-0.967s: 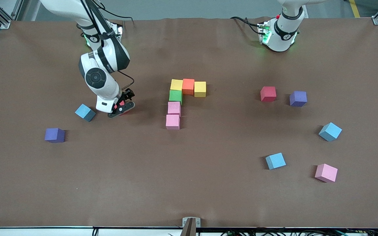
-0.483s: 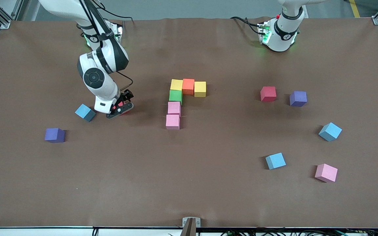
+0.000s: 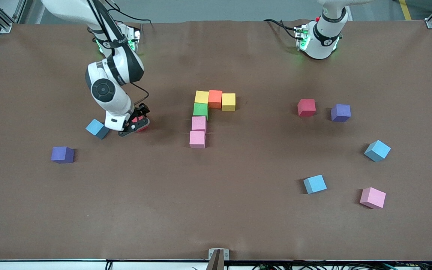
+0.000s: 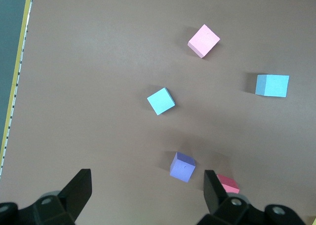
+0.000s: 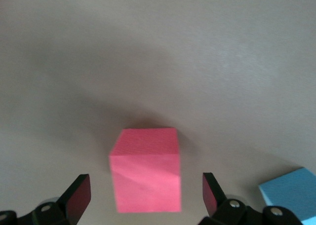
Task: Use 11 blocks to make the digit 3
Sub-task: 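Grasp the red block with the right gripper, then lift the red block and carry it toward the pink blocks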
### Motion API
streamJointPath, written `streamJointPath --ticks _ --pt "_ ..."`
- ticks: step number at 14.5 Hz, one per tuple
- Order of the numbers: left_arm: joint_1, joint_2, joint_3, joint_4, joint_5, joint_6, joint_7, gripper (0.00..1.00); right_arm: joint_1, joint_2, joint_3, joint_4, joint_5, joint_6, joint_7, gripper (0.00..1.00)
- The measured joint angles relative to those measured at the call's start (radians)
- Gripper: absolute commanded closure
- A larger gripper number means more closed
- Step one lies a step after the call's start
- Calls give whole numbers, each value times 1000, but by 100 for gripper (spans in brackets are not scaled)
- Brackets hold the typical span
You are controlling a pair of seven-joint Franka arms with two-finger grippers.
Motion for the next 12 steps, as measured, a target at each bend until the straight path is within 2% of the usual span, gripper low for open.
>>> streamJointPath --ticks 6,12 --pt "0 7 0 -1 0 0 0 0 -25 3 3 -6 0 0 -25 0" --pt "-2 69 -1 -1 0 43 0 0 -25 9 8 -11 0 0 -26 0"
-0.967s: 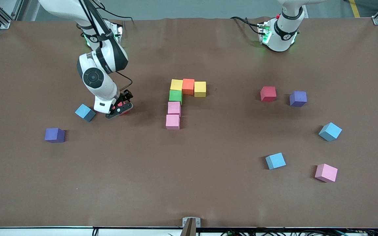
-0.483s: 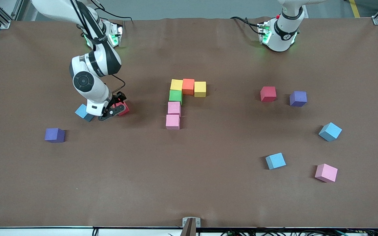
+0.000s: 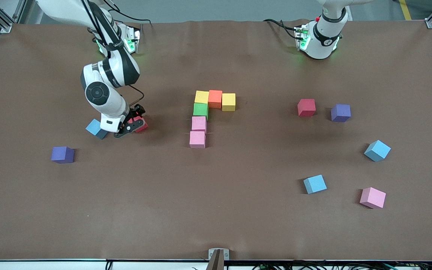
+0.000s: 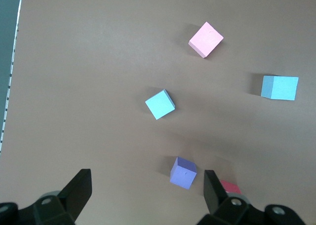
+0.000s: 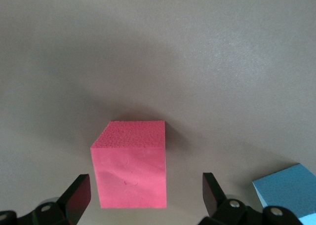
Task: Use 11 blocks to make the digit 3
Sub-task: 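Lift the red block and carry it toward the pink blocks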
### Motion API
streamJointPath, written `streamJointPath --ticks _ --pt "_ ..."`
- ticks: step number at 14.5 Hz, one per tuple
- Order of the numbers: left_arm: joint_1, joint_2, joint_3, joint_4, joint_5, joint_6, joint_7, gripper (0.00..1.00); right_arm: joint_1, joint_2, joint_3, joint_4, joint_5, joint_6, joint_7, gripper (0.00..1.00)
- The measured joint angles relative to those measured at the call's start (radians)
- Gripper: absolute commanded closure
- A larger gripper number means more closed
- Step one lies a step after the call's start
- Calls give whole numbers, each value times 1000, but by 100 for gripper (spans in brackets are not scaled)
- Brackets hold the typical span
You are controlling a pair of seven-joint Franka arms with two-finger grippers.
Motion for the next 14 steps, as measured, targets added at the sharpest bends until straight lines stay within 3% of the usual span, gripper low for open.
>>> streamJointPath --ticks 12,14 --pt "5 8 4 6 0 29 1 0 5 46 4 -17 0 68 0 0" --pt "7 9 8 6 0 29 1 0 5 53 4 -25 0 91 0 6"
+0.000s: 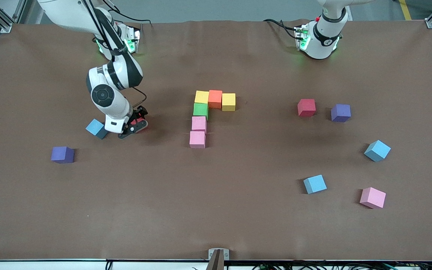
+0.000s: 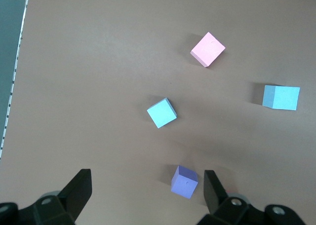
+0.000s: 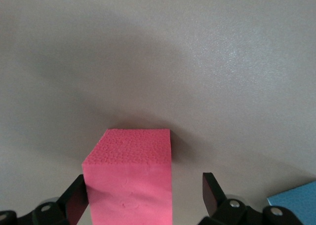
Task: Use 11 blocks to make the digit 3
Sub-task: 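Lift the red block and carry it toward the pink blocks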
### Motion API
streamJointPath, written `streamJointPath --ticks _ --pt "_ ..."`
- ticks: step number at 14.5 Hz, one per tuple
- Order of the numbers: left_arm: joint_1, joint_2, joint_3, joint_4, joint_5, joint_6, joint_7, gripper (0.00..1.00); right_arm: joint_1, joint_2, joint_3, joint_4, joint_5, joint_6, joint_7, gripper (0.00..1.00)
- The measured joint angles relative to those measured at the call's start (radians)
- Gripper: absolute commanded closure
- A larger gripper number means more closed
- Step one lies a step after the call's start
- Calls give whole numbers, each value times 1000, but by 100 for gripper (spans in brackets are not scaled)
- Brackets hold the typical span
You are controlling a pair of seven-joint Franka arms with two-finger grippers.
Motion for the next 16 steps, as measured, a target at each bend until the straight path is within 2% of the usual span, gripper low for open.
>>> streamJointPath --ticks 3,5,12,14,16 --pt "11 0 7 0 0 0 0 0 2 14 1 -2 0 14 0 31" --pt "17 0 8 0 0 0 0 0 5 19 2 -2 0 16 0 60" --pt "17 0 8 -2 0 0 1 0 5 16 3 8 3 14 3 62" --pt "17 1 7 -3 0 -1 1 0 4 14 2 42 32 8 8 63" --pt "17 2 7 -4 0 -1 1 0 3 12 -1 128 78 -61 8 63"
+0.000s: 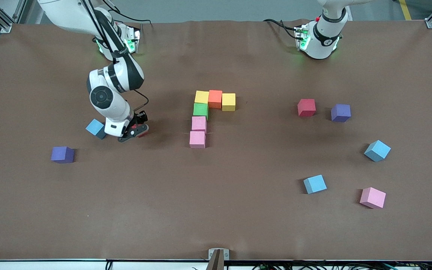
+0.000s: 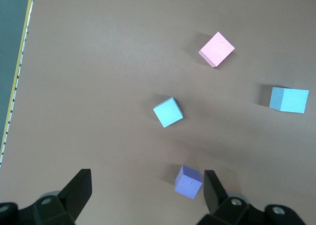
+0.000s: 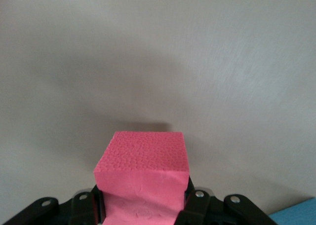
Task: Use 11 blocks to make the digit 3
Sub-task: 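Lift the red block and carry it toward the pink blocks, then carry the red block to below the pink blocks with the right gripper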
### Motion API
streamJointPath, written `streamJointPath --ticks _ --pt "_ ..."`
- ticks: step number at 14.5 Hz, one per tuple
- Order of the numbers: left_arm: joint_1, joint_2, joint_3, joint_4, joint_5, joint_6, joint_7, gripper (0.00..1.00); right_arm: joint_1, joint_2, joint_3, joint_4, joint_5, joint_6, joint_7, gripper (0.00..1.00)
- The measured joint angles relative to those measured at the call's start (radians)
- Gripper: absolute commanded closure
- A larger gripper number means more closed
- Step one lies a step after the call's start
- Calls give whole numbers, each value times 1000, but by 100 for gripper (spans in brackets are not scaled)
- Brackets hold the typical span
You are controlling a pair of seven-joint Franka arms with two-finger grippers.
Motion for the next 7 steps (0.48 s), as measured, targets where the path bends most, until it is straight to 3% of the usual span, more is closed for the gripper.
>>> streamJointPath --ticks 4,7 --pt "-1 1 -1 -1 0 0 0 0 -10 35 -6 326 52 -316 88 63" --pt "-2 2 -2 -1 0 0 0 0 0 142 1 519 61 -370 246 63"
